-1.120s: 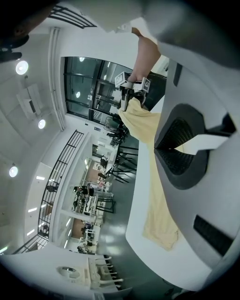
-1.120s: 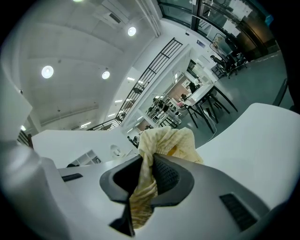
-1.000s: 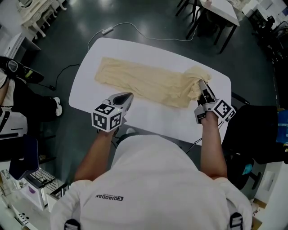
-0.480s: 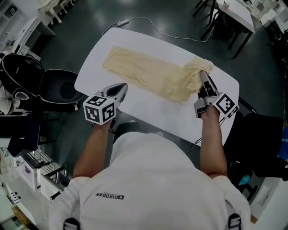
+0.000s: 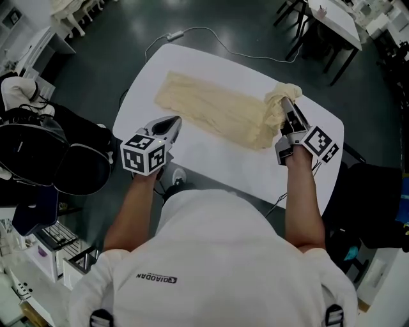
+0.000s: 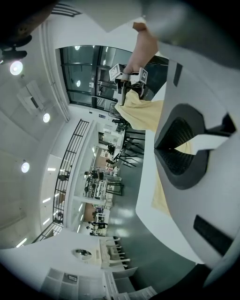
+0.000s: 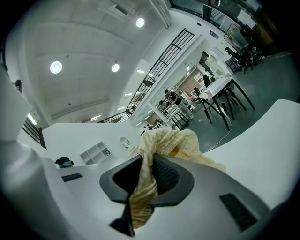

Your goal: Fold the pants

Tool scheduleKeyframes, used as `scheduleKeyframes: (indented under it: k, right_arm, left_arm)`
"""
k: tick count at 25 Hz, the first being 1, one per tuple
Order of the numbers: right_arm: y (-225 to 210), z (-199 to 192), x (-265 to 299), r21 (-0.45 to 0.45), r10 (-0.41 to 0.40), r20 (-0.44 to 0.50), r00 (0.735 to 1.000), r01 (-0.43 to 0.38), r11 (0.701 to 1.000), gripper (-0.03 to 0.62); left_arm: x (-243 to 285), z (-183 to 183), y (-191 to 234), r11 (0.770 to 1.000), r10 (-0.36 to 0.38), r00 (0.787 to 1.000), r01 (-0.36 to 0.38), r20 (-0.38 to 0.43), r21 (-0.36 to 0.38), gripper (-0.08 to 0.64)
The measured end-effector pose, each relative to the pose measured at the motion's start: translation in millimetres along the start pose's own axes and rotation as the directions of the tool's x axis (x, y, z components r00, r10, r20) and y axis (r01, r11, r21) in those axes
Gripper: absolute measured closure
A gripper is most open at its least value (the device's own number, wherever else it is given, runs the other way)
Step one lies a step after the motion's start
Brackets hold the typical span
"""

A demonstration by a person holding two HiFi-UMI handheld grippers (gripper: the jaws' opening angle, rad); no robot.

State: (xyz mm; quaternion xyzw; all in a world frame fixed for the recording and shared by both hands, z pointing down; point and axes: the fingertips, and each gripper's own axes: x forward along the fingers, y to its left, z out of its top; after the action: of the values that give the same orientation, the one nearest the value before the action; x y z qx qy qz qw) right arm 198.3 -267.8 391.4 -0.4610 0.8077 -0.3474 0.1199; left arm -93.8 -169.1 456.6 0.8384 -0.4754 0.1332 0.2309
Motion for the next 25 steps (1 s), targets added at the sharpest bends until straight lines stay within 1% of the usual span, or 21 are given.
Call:
scheduleKeyframes:
  k: [2, 7, 10, 14, 19, 25]
  right_arm:
    - [14, -5, 17, -0.009, -0.015, 0.007, 1.000, 0.015, 1.000, 0.511]
    - [43, -23, 63, -0.025, -0.063, 0.021, 0.998, 0.063, 0.998, 0.511]
    - [54, -36, 87, -0.027, -0.088, 0.028, 0.996, 0.089, 0.996, 0.511]
    - [74, -51, 115, -0.024, -0.122, 0.029, 0.992, 0.122, 0.992, 0.511]
    - [94, -63, 141, -0.030, -0.150, 0.035, 0.988, 0.151, 0.988, 0.511]
    - [120, -82, 179, -0.060, -0.148, 0.011, 0.989, 0.148, 0.987, 0.511]
  left_arm:
    - [-4, 7, 24, 1.000, -0.008, 1.000, 0.008, -0.002, 0.018, 0.532]
    - [-12, 19, 86, 0.999, -0.036, 0.999, 0.037, -0.008, 0.029, 0.532]
    - [-14, 17, 115, 0.998, -0.055, 0.998, 0.055, -0.015, 0.039, 0.532]
    - [-18, 16, 152, 0.996, -0.081, 0.996, 0.082, -0.027, 0.027, 0.532]
    - [-16, 18, 183, 0.993, -0.112, 0.993, 0.113, -0.038, 0.024, 0.532]
    - [-20, 17, 209, 0.990, -0.139, 0.989, 0.140, -0.049, 0.027, 0.532]
